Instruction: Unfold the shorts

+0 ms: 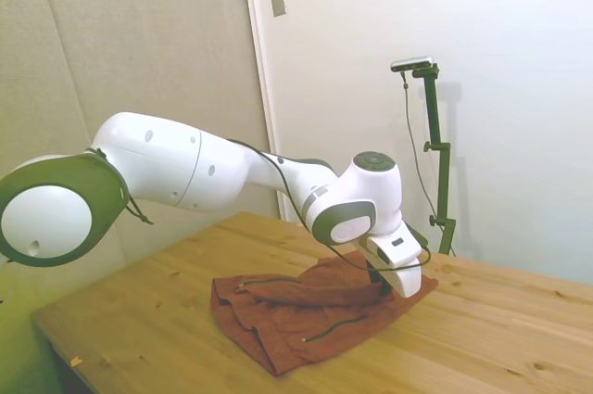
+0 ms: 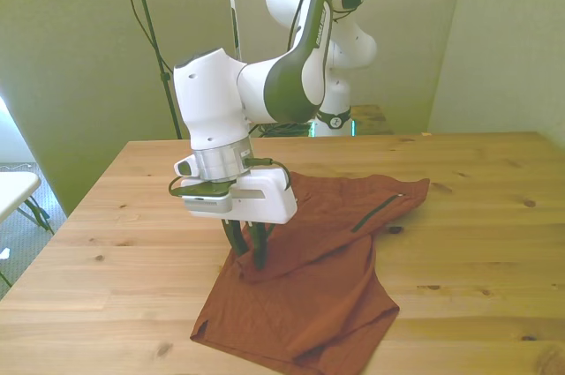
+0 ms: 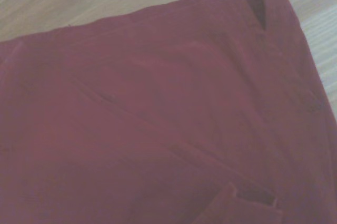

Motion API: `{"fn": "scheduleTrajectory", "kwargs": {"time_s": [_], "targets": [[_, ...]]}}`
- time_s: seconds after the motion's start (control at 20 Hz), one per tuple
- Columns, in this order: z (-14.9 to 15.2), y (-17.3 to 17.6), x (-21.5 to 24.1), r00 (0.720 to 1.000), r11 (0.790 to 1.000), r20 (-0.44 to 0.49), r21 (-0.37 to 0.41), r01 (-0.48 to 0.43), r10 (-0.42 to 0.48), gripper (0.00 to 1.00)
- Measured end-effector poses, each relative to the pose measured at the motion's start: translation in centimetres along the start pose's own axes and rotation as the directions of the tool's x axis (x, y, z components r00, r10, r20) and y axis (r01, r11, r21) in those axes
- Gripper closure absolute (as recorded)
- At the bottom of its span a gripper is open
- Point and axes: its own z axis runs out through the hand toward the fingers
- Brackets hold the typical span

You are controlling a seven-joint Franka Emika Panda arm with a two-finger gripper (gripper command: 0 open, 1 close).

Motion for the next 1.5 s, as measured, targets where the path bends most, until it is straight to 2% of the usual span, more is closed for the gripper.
{"fn": "scheduleTrajectory", "kwargs": {"time_s": [0.2, 0.4, 0.55, 0.8, 1.05, 1.1, 1.35, 1.5], "targets": [[-1.7, -2.0, -0.8, 1.0, 0.999, -0.011, 0.041, 0.027, -0.027, 1.0], [-4.7, -7.2, -4.2, 0.995, 0.989, -0.027, 0.11, 0.096, -0.094, 1.0], [-6.1, -10.4, -7.0, 0.992, 0.984, -0.026, 0.128, 0.127, -0.125, 1.0], [-6.2, -16.0, -12.9, 0.983, 0.972, -0.028, 0.142, 0.185, -0.183, 1.0], [-4.6, -20.2, -19.2, 0.971, 0.963, -0.011, 0.126, 0.239, -0.239, 1.0], [-4.1, -20.8, -20.3, 0.968, 0.961, -0.005, 0.12, 0.25, -0.251, 0.0], [-0.8, -22.5, -24.9, 0.948, 0.945, 0.017, 0.088, 0.316, -0.318, 0.0], [-0.7, -23.4, -27.0, 0.933, 0.93, 0.027, 0.094, 0.356, -0.36, 0.0]]}}
